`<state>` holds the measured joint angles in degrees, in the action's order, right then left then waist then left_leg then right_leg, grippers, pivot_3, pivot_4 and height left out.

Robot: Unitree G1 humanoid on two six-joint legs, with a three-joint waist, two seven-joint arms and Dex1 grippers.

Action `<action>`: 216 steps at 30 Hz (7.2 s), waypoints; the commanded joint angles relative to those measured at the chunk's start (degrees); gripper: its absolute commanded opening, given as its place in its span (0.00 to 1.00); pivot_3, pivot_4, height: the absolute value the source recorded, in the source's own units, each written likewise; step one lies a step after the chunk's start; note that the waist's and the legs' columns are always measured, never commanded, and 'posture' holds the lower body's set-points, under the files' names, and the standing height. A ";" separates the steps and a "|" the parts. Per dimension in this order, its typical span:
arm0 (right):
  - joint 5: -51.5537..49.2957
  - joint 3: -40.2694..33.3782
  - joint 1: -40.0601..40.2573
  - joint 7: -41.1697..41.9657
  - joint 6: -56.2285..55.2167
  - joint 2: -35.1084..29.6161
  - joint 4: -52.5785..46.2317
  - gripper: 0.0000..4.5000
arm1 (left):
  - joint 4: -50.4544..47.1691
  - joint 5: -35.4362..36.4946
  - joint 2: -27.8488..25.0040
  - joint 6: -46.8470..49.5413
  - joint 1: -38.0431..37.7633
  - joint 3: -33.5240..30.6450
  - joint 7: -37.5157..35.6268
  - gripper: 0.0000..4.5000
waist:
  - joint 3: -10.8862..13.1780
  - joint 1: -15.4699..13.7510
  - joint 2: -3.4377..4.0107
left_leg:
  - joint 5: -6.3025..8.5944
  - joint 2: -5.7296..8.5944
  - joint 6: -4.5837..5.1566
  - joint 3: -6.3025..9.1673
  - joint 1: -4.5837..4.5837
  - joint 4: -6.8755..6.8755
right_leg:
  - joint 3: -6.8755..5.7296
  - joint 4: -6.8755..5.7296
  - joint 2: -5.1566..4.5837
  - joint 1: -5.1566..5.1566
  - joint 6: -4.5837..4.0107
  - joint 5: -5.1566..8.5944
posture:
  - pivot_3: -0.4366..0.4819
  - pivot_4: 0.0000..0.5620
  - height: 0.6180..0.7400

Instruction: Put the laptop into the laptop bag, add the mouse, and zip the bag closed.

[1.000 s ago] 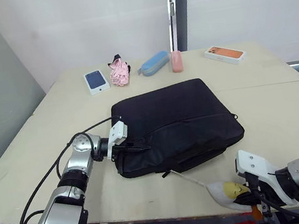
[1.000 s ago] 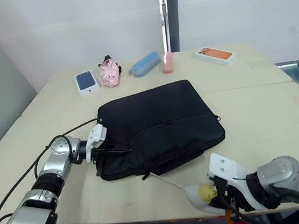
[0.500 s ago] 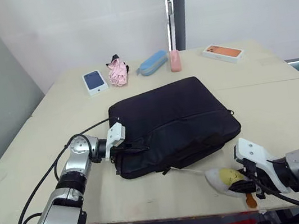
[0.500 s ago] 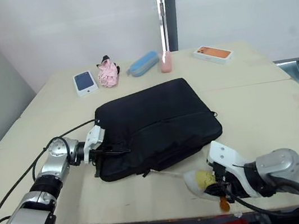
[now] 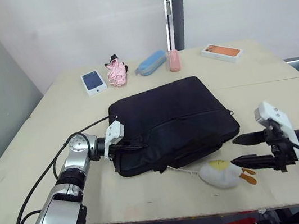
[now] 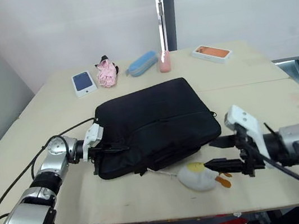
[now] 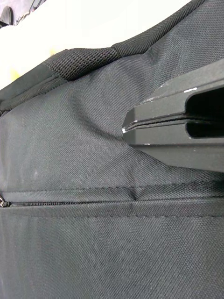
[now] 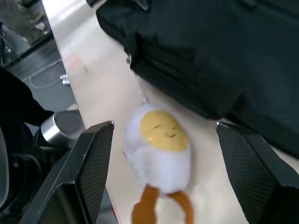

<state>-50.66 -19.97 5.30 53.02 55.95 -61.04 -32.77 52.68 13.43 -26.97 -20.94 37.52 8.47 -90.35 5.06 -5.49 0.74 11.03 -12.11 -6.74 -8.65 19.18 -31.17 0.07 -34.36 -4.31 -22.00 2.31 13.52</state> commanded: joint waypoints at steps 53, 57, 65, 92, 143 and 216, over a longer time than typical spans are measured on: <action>24.81 32.88 -24.35 -0.79 -10.82 9.32 1.13 0.50 | 1.22 -4.15 -2.21 3.82 -3.02 1.47 -1.68 0.00 | 0.88 0.29 0.25 | -0.04 -0.09 -0.18 -0.34 -0.01 0.08 | 0.20 -0.12 0.18 -0.26 -0.24 -0.16 | 0.48 0.27 1.00; 32.74 37.82 -24.46 -0.08 -16.81 7.50 1.36 0.50 | -0.15 -3.92 -2.62 4.64 -3.41 1.33 -1.66 0.00 | 0.93 0.26 0.23 | -0.04 -0.08 -0.18 -0.36 0.04 0.08 | 0.21 -0.09 0.18 -0.30 -0.23 -0.15 | 0.48 0.27 1.00; 42.33 41.36 -23.58 3.22 -24.67 3.23 0.28 0.50 | -2.04 -3.67 -3.40 5.99 -4.19 1.01 -1.40 0.00 | 1.01 0.52 0.16 | -0.04 -0.07 -0.19 -0.36 0.04 0.08 | 0.20 -0.09 0.26 -0.30 -0.24 -0.15 | 0.48 0.27 1.00; 60.01 48.92 -26.84 7.35 -36.53 10.10 8.38 0.50 | -5.57 -3.34 -3.78 8.77 -5.07 0.63 -0.79 0.00 | 0.94 1.12 0.25 | -0.05 -0.09 -0.16 -0.34 0.03 -0.09 | 0.19 -0.34 0.30 -0.31 -0.37 -0.10 | 0.48 0.27 1.00; 50.79 44.53 -36.68 -0.84 -17.35 26.22 12.86 0.08 | -6.55 -3.53 -3.81 9.61 -5.82 0.34 -1.09 0.00 | 0.97 1.73 0.21 | -0.06 -0.13 -0.24 -0.26 0.06 -0.30 | 0.14 -0.69 0.35 -0.37 -0.54 0.00 | 0.48 0.27 1.00; 17.62 21.19 -1.51 -3.96 -0.23 -0.27 -9.68 0.01 | -3.81 -4.11 -2.94 7.80 -3.73 2.27 -2.14 0.00 | 1.02 -0.28 0.10 | 0.03 -0.12 -0.30 -0.23 0.00 -0.27 | 0.16 -0.60 0.33 -0.28 -0.46 0.10 | 0.48 0.27 1.00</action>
<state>-34.49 5.24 2.13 47.46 56.74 -58.68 -42.91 45.52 13.31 -29.51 -13.76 36.50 7.77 -90.62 6.09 -5.77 0.84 11.06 -12.22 -7.03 -8.87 19.20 -31.44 0.23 -34.94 -4.00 -22.28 1.86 13.63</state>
